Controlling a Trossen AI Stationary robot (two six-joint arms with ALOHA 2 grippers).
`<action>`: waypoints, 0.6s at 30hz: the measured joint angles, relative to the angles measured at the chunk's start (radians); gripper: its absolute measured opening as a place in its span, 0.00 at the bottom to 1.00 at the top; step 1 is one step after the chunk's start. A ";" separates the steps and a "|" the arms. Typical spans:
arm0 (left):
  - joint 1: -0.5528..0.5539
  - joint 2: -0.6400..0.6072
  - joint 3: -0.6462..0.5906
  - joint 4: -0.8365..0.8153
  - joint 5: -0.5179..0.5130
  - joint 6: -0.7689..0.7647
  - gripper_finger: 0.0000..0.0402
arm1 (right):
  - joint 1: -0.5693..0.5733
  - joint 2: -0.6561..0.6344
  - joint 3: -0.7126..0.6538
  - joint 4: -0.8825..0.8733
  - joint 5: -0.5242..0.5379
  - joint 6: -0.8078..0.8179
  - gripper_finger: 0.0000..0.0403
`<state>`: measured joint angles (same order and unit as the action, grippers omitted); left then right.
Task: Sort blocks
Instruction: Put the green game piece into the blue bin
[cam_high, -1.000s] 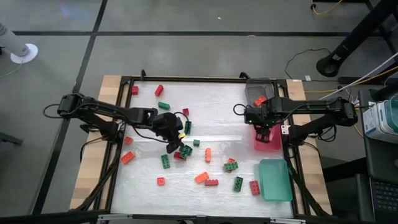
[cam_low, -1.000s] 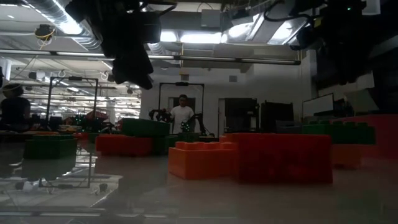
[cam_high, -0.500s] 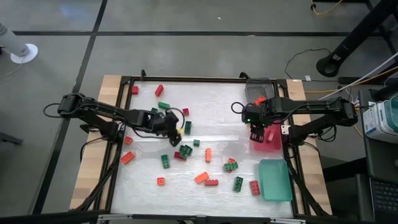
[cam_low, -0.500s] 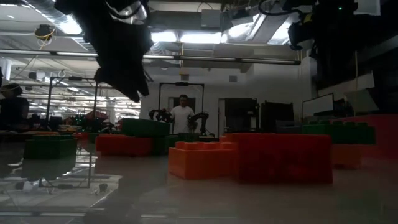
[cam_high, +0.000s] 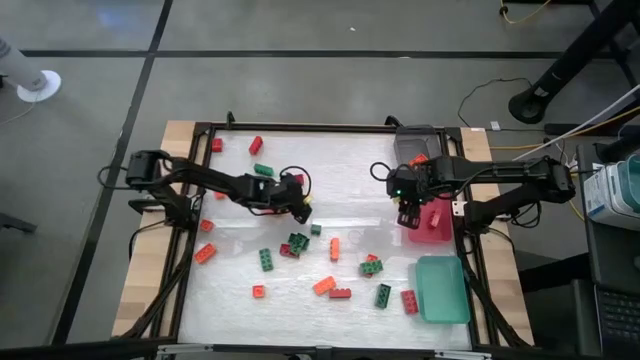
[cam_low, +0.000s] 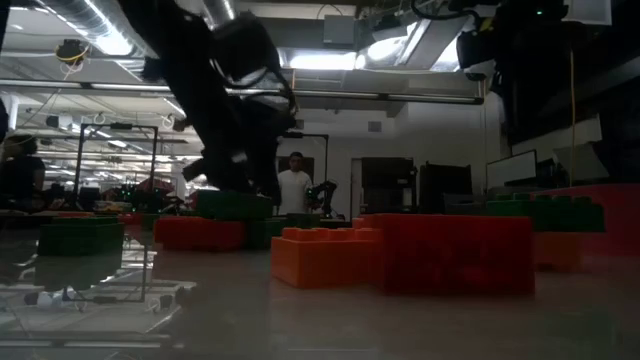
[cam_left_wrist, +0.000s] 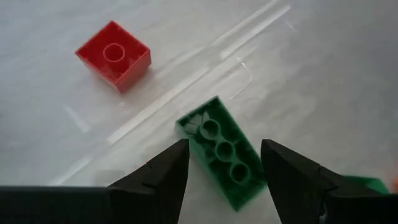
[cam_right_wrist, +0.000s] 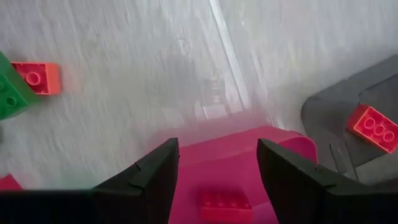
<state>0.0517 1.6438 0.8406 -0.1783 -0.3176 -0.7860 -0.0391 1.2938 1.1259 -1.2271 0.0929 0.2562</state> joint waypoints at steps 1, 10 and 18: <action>0.004 0.012 0.000 0.004 0.000 0.000 0.47 | 0.000 0.000 0.000 0.002 0.000 0.000 0.54; 0.022 0.091 0.003 0.049 0.030 -0.041 0.47 | 0.000 0.000 0.000 0.010 0.000 0.000 0.54; 0.024 0.110 0.005 0.074 0.056 0.008 0.40 | 0.000 0.000 0.000 0.064 0.000 0.000 0.54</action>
<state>0.0762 1.7542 0.8455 -0.1040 -0.2613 -0.7775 -0.0391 1.2938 1.1259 -1.1629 0.0929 0.2562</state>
